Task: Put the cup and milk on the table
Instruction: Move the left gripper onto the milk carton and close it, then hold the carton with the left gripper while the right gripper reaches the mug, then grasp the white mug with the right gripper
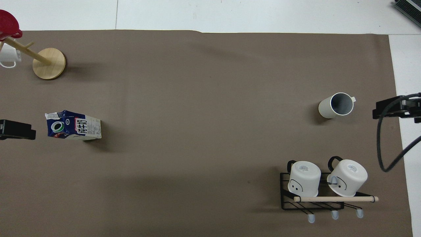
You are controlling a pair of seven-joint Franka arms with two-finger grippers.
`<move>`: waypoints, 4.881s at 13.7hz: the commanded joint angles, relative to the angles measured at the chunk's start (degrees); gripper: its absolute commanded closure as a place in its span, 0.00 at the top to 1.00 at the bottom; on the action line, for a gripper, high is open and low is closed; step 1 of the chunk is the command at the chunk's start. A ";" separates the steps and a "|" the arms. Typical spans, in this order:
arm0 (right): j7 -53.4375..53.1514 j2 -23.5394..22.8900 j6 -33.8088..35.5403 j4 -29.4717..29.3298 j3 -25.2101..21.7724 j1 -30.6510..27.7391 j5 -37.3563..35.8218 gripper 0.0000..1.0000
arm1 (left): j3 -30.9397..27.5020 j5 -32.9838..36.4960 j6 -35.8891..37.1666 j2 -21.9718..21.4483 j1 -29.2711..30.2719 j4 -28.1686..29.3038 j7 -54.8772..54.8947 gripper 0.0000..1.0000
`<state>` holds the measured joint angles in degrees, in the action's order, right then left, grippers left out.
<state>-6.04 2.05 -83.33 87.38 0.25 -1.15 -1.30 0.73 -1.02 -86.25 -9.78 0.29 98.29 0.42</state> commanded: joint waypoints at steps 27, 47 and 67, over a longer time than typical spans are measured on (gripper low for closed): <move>1.82 1.56 0.98 1.30 0.36 0.10 0.86 1.00 | 0.24 0.14 -20.54 -3.85 0.59 18.52 0.73 1.00; 4.28 -12.67 -35.58 18.44 0.01 -2.54 -0.20 1.00 | 0.24 0.14 -28.09 -2.62 0.68 23.18 0.73 1.00; 6.83 -17.96 -43.23 21.61 0.10 -1.75 -0.28 0.00 | 0.24 0.14 -38.47 2.30 0.68 26.70 0.81 0.74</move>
<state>-0.41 -16.96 -126.62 108.78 0.09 -2.62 -1.45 0.72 -1.02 -123.29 -7.18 0.38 124.15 0.46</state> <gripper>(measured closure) 0.956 0.137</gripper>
